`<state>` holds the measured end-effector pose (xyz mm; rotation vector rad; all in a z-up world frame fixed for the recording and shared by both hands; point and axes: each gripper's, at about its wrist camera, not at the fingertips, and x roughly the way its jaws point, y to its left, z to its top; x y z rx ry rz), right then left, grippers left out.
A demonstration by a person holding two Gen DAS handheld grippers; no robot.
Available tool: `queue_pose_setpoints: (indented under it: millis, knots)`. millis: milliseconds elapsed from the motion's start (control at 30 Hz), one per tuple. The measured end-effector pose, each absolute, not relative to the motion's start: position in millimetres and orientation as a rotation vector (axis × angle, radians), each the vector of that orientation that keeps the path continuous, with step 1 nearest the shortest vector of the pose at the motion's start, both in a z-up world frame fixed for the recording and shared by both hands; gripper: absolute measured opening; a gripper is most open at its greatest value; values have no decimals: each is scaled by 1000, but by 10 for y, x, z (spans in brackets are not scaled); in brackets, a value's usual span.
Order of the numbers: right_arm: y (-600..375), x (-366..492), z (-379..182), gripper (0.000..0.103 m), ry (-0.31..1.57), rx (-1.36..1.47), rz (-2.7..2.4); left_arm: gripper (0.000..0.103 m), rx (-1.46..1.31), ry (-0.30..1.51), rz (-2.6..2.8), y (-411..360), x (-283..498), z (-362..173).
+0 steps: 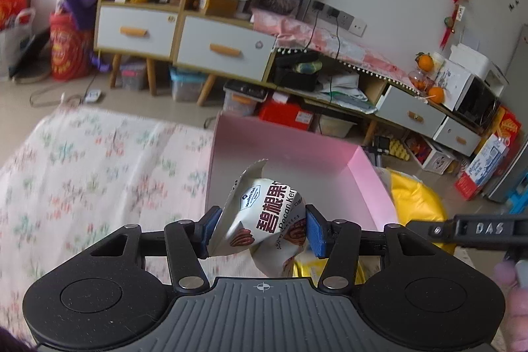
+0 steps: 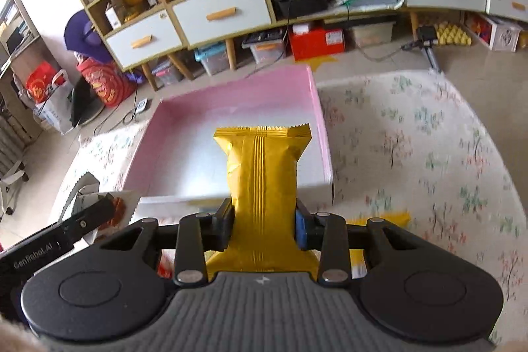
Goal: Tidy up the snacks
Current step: 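Carry the pecan bag in the left tool while the right tool carries the yellow pack over the pink box, then open the left tool over the box while the right tool releases the yellow pack inside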
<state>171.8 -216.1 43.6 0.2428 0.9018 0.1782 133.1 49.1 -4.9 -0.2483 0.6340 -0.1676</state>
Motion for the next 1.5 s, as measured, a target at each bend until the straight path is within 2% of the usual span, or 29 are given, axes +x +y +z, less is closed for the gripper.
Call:
queue_pose_setpoints:
  millis: [333,567,800,1100,1500]
  knots:
    - [-2096,2095,316,33,823,191,176,51,-167,589,-171,394,1803,-232]
    - [-2076,2205,162,33,816,170,165,51,-135,619,-161,377,1945,-428]
    - [-2004,2167,97,33,828,114,176,51,-64,647,-185,316,1899,-518]
    - [-1942,2155,128,33,943,85,152,51,-63,704,-218,351,1850,-456]
    - [-1981,2199,100,34,855,100,156,52,-52,617,-265,321,1843,-490]
